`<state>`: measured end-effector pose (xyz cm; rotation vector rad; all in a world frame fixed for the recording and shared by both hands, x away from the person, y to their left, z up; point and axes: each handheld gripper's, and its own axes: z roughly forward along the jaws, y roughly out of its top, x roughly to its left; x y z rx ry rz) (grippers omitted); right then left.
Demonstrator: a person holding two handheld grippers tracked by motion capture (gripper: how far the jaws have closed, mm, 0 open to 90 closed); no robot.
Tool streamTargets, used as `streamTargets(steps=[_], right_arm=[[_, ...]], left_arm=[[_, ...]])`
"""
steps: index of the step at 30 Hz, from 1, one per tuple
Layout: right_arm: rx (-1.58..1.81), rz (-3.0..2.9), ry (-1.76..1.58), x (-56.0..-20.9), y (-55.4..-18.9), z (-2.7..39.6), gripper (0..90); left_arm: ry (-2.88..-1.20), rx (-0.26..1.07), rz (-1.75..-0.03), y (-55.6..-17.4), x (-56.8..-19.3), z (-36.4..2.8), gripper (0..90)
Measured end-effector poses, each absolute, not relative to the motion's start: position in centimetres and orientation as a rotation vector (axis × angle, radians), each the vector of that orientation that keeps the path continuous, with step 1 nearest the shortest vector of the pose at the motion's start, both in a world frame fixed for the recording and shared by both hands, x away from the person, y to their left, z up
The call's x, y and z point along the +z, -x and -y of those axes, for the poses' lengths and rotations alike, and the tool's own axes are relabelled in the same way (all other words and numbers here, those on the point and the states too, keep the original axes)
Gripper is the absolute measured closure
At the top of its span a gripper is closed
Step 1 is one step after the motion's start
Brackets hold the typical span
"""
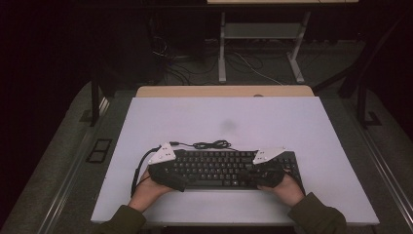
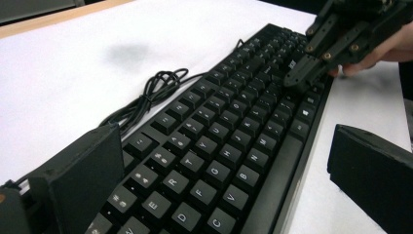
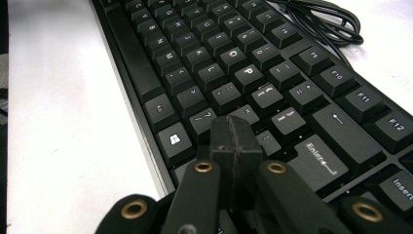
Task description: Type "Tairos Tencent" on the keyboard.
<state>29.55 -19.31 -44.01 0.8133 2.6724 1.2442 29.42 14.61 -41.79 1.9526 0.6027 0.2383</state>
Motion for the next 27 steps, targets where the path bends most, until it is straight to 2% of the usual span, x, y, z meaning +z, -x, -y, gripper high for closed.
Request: streamTargets(steps=[15,18,19,23,27], right_arm=[[1.216,-2.731,-0.761,-43.7,-30.1,19.2,89.3],[1.212,-2.736,-0.754,-43.7,-30.1,19.2,89.3],[1.212,-2.739,-0.750,-43.7,-30.1,19.2,89.4],[1.213,-2.742,-0.746,-43.7,-30.1,19.2,89.3],[1.211,-2.749,-0.745,-43.7,-30.2,19.2,89.3]], left_arm=[[-1.937,0.241,-0.620,-30.9,-40.9,-14.2,0.7],[-1.949,0.232,-0.604,-31.3,-40.7,-13.9,8.1],[-1.949,0.226,-0.603,-31.5,-40.6,-13.7,14.0],[-1.960,0.221,-0.600,-32.0,-40.5,-13.2,17.4],[-1.969,0.220,-0.604,-32.4,-40.5,-12.9,28.2]])
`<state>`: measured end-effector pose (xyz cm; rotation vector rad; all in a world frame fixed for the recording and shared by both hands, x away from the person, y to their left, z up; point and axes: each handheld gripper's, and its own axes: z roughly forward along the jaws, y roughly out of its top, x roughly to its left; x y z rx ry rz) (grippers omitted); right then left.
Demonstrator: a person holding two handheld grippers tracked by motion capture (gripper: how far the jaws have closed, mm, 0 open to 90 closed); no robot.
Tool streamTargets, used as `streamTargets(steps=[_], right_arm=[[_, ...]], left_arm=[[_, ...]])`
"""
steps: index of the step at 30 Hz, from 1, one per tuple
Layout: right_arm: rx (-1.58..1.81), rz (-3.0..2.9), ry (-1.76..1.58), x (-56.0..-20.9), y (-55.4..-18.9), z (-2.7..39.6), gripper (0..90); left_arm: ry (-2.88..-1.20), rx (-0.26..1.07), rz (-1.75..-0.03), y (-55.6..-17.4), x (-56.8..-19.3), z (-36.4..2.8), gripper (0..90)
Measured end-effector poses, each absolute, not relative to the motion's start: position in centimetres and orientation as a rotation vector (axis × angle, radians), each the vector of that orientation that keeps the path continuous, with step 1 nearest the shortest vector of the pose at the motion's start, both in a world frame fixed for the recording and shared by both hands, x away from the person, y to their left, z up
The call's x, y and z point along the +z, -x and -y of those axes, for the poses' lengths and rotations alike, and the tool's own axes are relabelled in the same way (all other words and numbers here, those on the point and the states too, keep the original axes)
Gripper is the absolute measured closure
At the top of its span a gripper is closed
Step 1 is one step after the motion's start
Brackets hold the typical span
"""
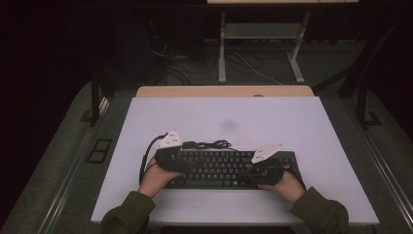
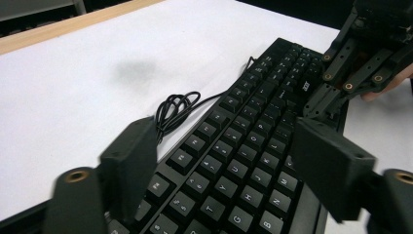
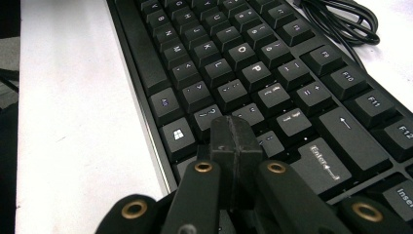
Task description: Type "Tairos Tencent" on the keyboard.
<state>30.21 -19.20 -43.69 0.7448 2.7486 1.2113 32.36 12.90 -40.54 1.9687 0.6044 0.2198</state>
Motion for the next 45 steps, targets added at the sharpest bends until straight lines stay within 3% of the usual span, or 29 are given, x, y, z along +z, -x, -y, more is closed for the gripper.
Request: streamTargets(steps=[9,10,11,17,45], right_arm=[[1.226,-2.744,-0.737,-43.8,-30.2,19.3,89.3],[1.226,-2.744,-0.737,-43.8,-30.2,19.3,89.3],[1.227,-2.744,-0.737,-43.8,-30.2,19.3,89.4],[1.237,-2.742,-0.738,-43.9,-30.2,19.4,89.4],[1.235,-2.737,-0.737,-43.9,-30.1,19.4,89.3]], left_arm=[[-2.026,0.199,-0.645,-32.4,-41.8,-13.0,65.2],[-2.037,0.198,-0.647,-32.4,-41.9,-13.0,65.2],[-2.055,0.199,-0.648,-32.4,-41.9,-12.8,72.3],[-2.095,0.186,-0.655,-32.6,-42.2,-12.6,87.3],[-2.206,0.156,-0.674,-33.3,-43.6,-11.9,89.3]])
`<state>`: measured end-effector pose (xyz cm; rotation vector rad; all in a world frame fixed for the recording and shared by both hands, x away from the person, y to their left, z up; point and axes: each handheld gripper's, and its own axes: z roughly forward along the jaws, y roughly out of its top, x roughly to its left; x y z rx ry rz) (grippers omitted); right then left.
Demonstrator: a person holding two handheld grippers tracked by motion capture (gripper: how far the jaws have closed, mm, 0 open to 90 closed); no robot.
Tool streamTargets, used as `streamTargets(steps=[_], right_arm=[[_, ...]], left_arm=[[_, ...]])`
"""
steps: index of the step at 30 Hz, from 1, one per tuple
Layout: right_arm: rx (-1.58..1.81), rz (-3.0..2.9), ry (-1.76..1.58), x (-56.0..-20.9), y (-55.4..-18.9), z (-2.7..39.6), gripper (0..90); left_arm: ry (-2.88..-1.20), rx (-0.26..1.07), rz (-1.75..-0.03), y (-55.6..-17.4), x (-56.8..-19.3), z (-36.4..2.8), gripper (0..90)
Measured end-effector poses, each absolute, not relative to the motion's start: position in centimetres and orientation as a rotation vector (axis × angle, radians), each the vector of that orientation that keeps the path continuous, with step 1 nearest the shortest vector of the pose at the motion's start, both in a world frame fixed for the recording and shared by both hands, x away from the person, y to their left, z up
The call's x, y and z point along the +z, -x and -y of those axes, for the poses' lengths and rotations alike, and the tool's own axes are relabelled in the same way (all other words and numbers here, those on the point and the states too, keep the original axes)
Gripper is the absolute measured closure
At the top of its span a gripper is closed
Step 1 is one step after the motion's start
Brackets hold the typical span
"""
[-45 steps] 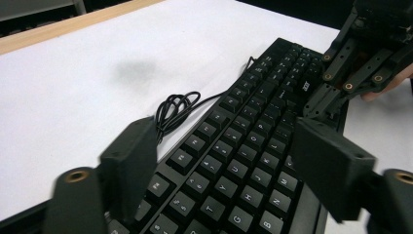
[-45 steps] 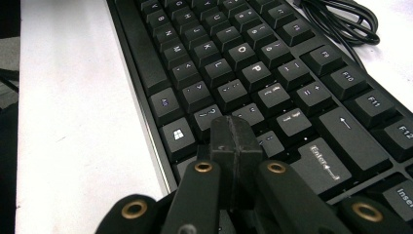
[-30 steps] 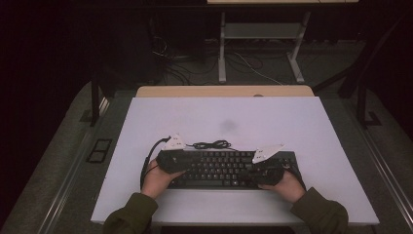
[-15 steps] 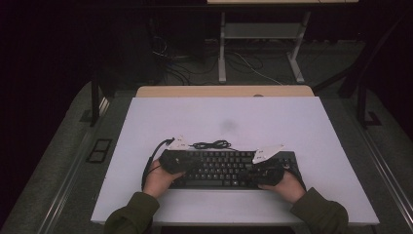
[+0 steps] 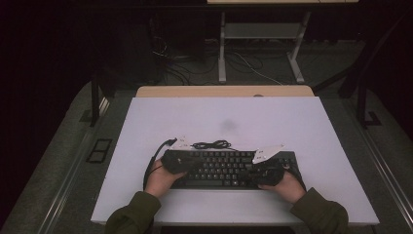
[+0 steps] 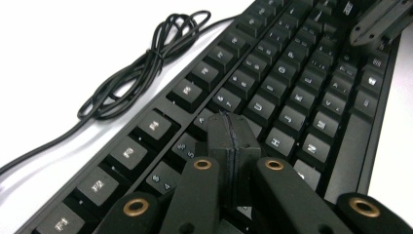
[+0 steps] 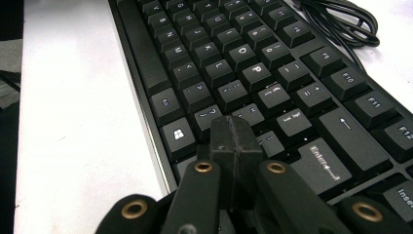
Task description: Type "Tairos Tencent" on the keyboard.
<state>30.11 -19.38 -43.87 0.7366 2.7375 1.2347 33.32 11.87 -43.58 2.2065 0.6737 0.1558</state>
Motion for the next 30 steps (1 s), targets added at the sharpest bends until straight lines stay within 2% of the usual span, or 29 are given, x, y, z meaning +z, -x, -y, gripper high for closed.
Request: streamTargets(steps=[15,21,24,30], right_arm=[[1.238,-2.737,-0.741,-43.9,-30.1,19.4,89.3],[1.238,-2.737,-0.744,-43.9,-30.1,19.4,89.3],[1.241,-2.738,-0.749,-43.9,-30.2,19.4,89.3],[1.239,-2.738,-0.747,-43.9,-30.2,19.4,89.3]], left_arm=[[-2.131,0.142,-0.685,-32.7,-42.7,-12.4,88.6],[-2.095,0.143,-0.696,-32.1,-42.3,-13.2,71.9],[-2.076,0.143,-0.693,-31.8,-42.1,-13.6,60.0],[-2.040,0.165,-0.710,-31.5,-41.8,-14.5,47.3]])
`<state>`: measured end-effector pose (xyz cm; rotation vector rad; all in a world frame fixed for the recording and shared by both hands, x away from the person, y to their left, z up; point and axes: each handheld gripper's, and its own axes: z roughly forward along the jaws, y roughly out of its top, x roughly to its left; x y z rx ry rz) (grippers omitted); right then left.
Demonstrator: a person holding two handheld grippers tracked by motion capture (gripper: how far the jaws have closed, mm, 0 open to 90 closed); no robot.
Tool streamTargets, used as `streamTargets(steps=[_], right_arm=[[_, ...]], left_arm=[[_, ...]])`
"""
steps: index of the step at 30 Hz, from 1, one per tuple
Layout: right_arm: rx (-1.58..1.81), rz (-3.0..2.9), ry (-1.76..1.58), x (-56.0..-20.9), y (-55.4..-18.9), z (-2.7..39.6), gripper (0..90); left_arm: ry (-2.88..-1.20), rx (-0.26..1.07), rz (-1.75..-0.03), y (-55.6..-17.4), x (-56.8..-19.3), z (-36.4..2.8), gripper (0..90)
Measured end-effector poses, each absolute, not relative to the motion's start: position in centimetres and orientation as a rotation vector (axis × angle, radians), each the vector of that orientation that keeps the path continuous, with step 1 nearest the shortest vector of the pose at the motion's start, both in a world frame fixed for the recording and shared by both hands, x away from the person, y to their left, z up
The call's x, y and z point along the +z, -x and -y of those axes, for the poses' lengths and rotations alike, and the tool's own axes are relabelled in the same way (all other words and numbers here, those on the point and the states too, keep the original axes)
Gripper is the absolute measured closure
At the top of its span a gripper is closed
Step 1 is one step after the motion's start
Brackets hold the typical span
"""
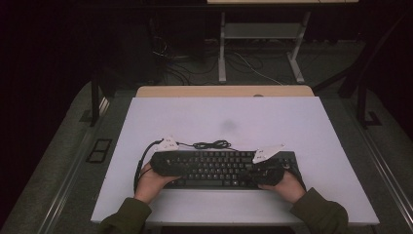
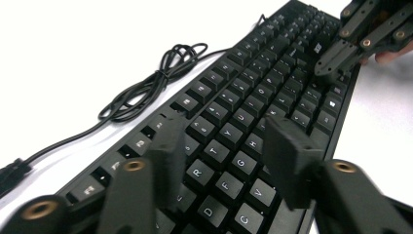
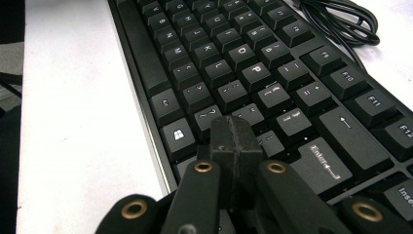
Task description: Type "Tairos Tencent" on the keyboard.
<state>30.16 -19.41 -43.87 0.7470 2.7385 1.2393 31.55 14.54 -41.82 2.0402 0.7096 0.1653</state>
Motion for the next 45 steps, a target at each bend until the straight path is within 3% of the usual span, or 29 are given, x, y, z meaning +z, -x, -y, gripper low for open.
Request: streamTargets(steps=[9,16,24,30,35,45], right_arm=[[1.238,-2.739,-0.742,-43.8,-30.2,19.4,88.7],[1.293,-2.697,-0.721,-43.3,-30.0,19.6,82.8],[1.396,-2.642,-0.762,-42.7,-30.2,20.1,65.4],[1.427,-2.597,-0.801,-42.5,-30.7,20.1,42.5],[1.486,-2.540,-0.850,-42.1,-31.5,20.0,30.0],[1.523,-2.492,-0.857,-41.9,-32.5,18.7,23.6]], left_arm=[[-2.023,0.206,-0.718,-30.6,-42.0,-15.6,28.4],[-2.015,0.199,-0.717,-30.1,-42.5,-15.8,24.3],[-2.010,0.195,-0.720,-30.0,-42.6,-15.7,18.6],[-2.011,0.186,-0.718,-29.9,-42.7,-15.5,18.0],[-2.003,0.193,-0.720,-29.9,-42.6,-15.6,17.6],[-1.986,0.206,-0.735,-29.8,-42.5,-15.8,17.6]])
